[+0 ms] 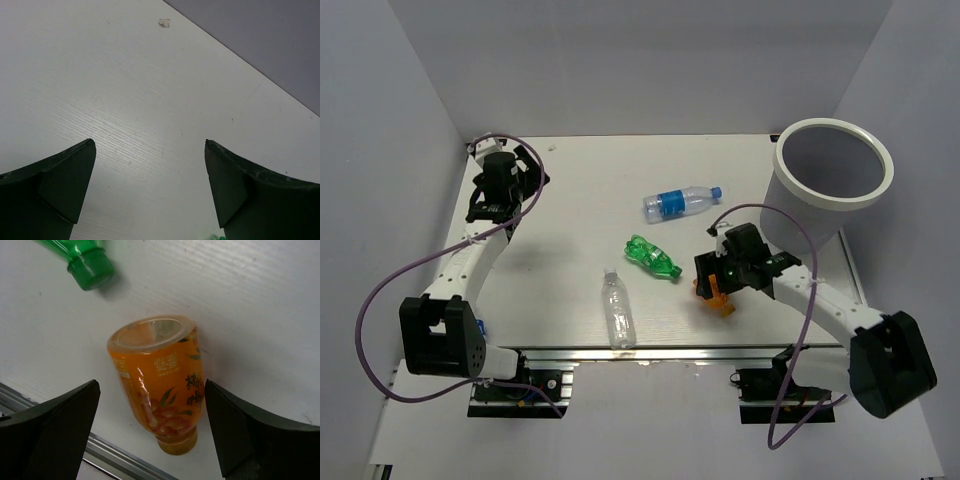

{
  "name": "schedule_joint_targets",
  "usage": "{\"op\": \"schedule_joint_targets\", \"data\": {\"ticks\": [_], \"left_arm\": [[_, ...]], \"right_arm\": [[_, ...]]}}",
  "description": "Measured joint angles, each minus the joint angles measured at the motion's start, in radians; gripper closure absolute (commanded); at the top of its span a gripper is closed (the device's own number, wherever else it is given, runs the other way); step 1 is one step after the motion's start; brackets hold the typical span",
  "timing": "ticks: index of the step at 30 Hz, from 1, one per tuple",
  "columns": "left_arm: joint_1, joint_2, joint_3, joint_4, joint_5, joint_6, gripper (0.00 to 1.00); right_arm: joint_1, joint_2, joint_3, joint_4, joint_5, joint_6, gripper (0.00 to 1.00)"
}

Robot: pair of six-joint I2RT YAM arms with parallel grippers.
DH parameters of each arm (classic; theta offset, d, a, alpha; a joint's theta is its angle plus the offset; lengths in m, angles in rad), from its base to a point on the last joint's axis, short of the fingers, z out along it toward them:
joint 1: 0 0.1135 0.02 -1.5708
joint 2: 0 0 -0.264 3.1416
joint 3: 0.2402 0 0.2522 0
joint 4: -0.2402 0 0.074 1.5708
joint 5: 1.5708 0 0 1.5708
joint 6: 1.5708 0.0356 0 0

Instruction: Put the plastic bottles in the bin

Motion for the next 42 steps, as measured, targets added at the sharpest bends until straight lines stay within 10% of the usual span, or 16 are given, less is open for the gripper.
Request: {"op": "schedule_joint_targets", "data": {"ticks": [3,6,7,10,26,29,31,42], "left_arm": [[0.000,0.006,0.000,-0.002,-0.002,0.008,0.02],[0.000,0.006,0.000,-0.004,-0.010,0.014,0.02],[0.000,0.006,0.000,-0.005,-0.012,0.015,0.02],[0.000,0.006,0.000,-0.010,-0.014,0.017,0.02],[-0.017,0.005,-0.035,-0.019,0.051,-0.077,0.02],[-0.058,-0.002,-0.043,-0.060,0.003,-0.081,0.02],[-0.080,-0.018,-0.055,-0.087,-0.019,-0.084,0.02],[-0.090,-0.124,-0.068,-0.220,-0.132,-0.122,0.02]], "right_arm": [[0.031,0.086,-0.024,0.031,0.008,0.016,0.12],[0.057,0.166,-0.022,0.054,0.056,0.033,0.43],[0.061,0.180,-0.019,0.058,0.075,0.041,0.71],[0.068,0.177,0.019,0.049,0.143,0.058,0.83],[-0.097,0.054,0.809,0.166,0.516,-0.098,0.76],[-0.277,0.106,0.863,0.147,0.556,-0.090,0.59],[-0.363,0.136,0.865,0.106,0.590,-0.085,0.12],[-0.408,0.094,0.860,0.003,0.407,-0.164,0.11]]}}
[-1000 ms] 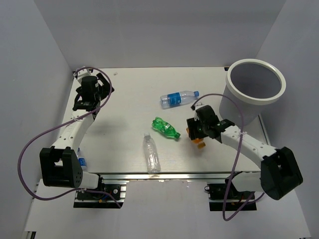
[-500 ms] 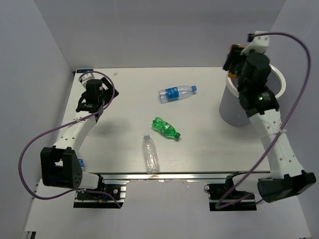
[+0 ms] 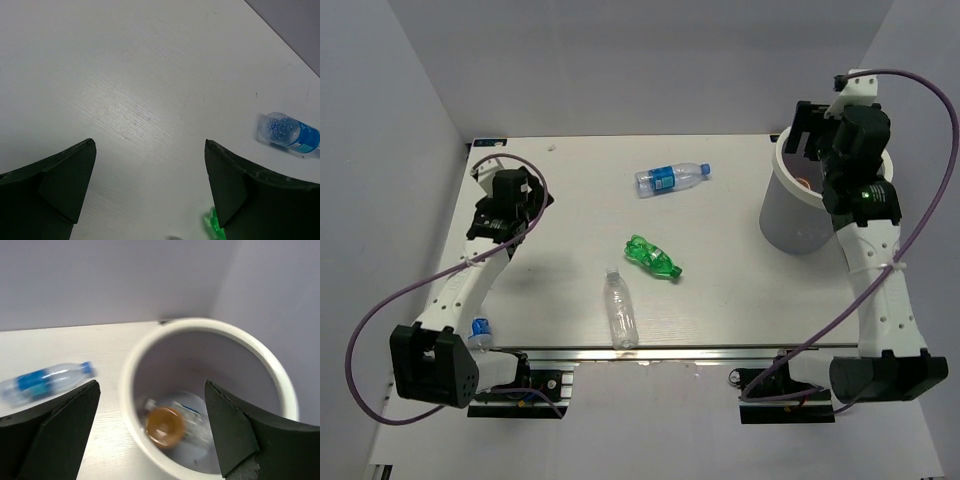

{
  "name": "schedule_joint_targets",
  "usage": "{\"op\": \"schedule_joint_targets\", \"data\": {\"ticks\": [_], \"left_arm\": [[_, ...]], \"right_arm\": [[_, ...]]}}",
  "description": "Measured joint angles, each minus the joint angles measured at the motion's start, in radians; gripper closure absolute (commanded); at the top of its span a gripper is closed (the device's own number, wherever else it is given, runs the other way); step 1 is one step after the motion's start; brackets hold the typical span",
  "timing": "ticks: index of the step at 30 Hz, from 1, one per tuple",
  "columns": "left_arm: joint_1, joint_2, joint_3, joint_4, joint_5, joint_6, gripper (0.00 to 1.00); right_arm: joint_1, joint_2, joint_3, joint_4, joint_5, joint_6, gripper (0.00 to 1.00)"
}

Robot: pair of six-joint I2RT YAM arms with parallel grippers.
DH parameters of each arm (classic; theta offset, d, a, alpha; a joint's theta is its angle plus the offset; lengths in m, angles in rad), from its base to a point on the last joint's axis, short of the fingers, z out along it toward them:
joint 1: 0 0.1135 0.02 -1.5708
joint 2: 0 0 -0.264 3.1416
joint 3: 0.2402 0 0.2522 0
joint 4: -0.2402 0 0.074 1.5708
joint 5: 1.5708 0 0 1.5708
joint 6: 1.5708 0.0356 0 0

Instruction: Put the plastic bottles in the bin

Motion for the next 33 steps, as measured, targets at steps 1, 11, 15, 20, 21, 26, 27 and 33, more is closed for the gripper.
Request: {"op": "schedule_joint_targets", "data": {"ticks": [1,11,15,20,21,26,27,33], "left_arm": [[0.000,-0.014,-0.002,-0.015,-0.008,-0.005,0.02],[0.000,-0.125,-0.067,-0.277,-0.114,-0.114,0.02],[0.000,-0.182,-0.140,-0.349,-0.114,-0.141,0.02],[0.000,-0.216,-0.130,-0.360,-0.120,-0.145,0.02],[0.000,-0.216,-0.123,-0.357,-0.119,-0.141,0.02],[0.000,-0.193,-0.097,-0.319,-0.090,-0.116,0.02],[0.000,-0.187,-0.096,-0.308,-0.081,-0.109,0.02],[0.000,-0.172,-0.098,-0.255,0.011,-0.069,0.02]], "right_arm": [[0.004,-0.011,0.000,0.002,-0.064,-0.018,0.11],[0.388,-0.026,-0.134,0.037,-0.488,-0.231,0.11],[0.472,0.114,-0.198,0.045,-0.529,-0.280,0.11],[0.551,0.312,-0.261,0.079,-0.552,-0.299,0.11],[0.567,0.343,-0.273,0.095,-0.553,-0.300,0.11],[0.634,0.471,-0.337,0.210,-0.546,-0.299,0.11],[0.643,0.493,-0.343,0.234,-0.545,-0.295,0.11],[0.655,0.570,-0.402,0.355,-0.467,-0.268,0.21]]}}
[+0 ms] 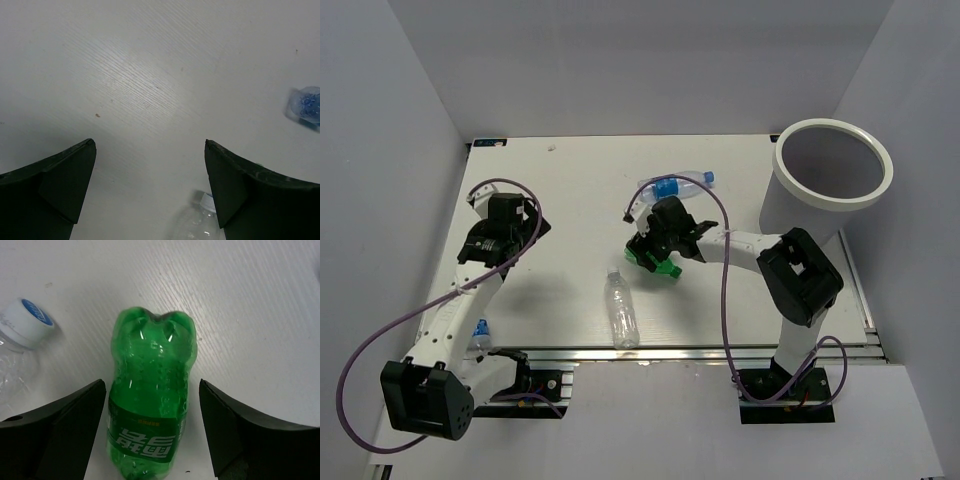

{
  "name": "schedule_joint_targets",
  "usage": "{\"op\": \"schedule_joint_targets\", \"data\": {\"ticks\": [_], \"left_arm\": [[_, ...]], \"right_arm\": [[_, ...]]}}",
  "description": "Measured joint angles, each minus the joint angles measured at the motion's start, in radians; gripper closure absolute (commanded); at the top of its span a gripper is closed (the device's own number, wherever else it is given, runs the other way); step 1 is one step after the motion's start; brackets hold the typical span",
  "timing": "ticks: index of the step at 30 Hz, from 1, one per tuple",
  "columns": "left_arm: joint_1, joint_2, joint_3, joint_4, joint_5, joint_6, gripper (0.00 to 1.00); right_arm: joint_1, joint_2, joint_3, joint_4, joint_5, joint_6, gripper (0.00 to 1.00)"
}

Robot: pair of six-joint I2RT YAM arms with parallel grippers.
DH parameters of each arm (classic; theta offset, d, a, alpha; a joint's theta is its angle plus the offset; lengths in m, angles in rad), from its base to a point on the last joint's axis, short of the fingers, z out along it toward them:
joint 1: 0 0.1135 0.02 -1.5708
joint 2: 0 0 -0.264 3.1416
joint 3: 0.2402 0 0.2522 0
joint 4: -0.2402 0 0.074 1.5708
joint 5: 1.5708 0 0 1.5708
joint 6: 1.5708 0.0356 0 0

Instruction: Put the plastic bottles in the bin

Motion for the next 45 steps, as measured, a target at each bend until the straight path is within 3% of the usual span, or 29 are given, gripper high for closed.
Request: {"op": "schedule_joint_targets", "data": {"ticks": [2,5,6,8,13,18,23,28,31,32,33,35,41,45], "left_arm": [[0.000,-0.004,-0.008,0.028,0.040,0.016,0.02],[0.000,-0.021,-0.040,0.070,0.117,0.042,0.02],[-0.002,-0.028,-0.052,0.082,0.140,0.048,0.02],[-0.008,-0.040,-0.078,0.100,0.185,0.057,0.02],[-0.076,-0.041,-0.125,0.135,0.251,0.060,0.02],[-0.187,0.004,-0.153,0.173,0.288,0.058,0.02],[-0.319,0.053,-0.159,0.211,0.315,0.070,0.02],[-0.426,0.066,-0.163,0.234,0.333,0.091,0.02],[-0.451,0.076,-0.166,0.238,0.339,0.098,0.02],[-0.453,0.076,-0.170,0.241,0.339,0.099,0.02],[-0.454,0.076,-0.174,0.242,0.339,0.100,0.02],[-0.455,0.076,-0.181,0.242,0.338,0.100,0.02],[-0.457,0.084,-0.182,0.241,0.328,0.100,0.02],[-0.458,0.083,-0.179,0.237,0.280,0.097,0.02]], "right_arm": [[-0.003,0.002,-0.032,0.032,0.012,0.013,0.29],[-0.004,-0.002,-0.066,0.079,0.035,0.039,0.57],[-0.004,-0.006,-0.074,0.100,0.046,0.050,0.73],[-0.004,-0.027,-0.105,0.133,0.066,0.071,0.88],[-0.004,-0.180,-0.145,0.135,0.148,0.111,0.91],[-0.027,-0.360,-0.035,0.138,0.303,0.108,0.93],[-0.193,-0.470,0.113,0.166,0.460,0.127,0.94],[-0.453,-0.528,0.164,0.165,0.646,0.159,0.91],[-0.585,-0.529,0.175,0.123,0.698,0.181,0.66],[-0.617,-0.525,0.181,0.097,0.707,0.188,0.42],[-0.645,-0.517,0.190,0.062,0.710,0.199,0.28],[-0.679,-0.495,0.214,-0.003,0.712,0.222,0.11],[-0.705,-0.471,0.250,-0.117,0.693,0.258,0.11],[-0.705,-0.504,0.255,-0.133,0.533,0.256,0.11]]}}
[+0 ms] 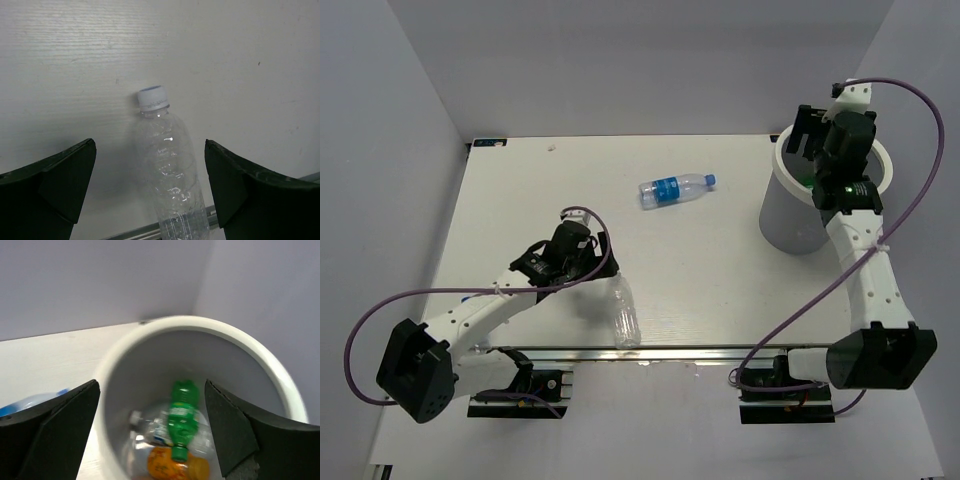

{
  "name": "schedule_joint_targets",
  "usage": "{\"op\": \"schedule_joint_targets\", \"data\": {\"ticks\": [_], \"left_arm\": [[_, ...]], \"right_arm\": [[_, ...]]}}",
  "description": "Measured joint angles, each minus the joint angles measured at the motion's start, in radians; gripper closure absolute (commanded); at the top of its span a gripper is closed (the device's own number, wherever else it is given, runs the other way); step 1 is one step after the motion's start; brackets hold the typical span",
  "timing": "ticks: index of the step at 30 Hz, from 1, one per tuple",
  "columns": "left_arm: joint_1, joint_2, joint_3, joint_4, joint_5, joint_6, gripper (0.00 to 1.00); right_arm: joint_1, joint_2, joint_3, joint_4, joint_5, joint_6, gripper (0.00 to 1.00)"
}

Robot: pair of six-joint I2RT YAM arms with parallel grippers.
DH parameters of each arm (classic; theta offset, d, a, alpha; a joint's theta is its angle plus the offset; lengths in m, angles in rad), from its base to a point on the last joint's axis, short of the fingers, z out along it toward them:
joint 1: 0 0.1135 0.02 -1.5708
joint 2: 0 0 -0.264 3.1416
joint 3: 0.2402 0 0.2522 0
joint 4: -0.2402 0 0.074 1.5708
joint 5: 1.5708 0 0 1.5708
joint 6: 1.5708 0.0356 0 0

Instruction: Put the plastic bottles in the bin

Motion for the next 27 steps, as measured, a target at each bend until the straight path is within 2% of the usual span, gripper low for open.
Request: {"op": "schedule_joint_targets", "data": {"ticks": [3,5,7,12,16,20,24,27], "left_arm": [[0.000,0.001,0.026,-0.019,-0.065,-0.003,0.02],[0.000,0.002,0.057,-0.031,-0.116,-0.009,0.02],[0.000,0.004,0.101,-0.044,-0.192,-0.026,0.02],[0.000,-0.004,0.187,-0.109,-0.422,-0.106,0.02],[0.023,-0.045,0.199,-0.211,-0.580,-0.196,0.02],[0.072,-0.101,0.202,-0.316,-0.679,-0.248,0.02],[0.160,-0.136,0.206,-0.419,-0.705,-0.291,0.02],[0.270,-0.156,0.190,-0.455,-0.698,-0.300,0.02]], "right_arm": [[0.006,-0.054,0.000,-0.008,-0.180,0.002,0.11],[0.048,-0.096,-0.004,-0.011,-0.238,0.004,0.11],[0.140,-0.141,-0.033,-0.003,-0.246,0.008,0.11],[0.472,-0.205,-0.167,-0.002,-0.215,0.069,0.11],[0.712,-0.134,-0.264,-0.003,-0.182,0.133,0.11],[0.928,0.016,-0.330,-0.002,-0.165,0.188,0.11],[1.080,0.147,-0.357,0.016,-0.119,0.263,0.11],[1.131,0.209,-0.359,0.022,-0.072,0.308,0.11]]}}
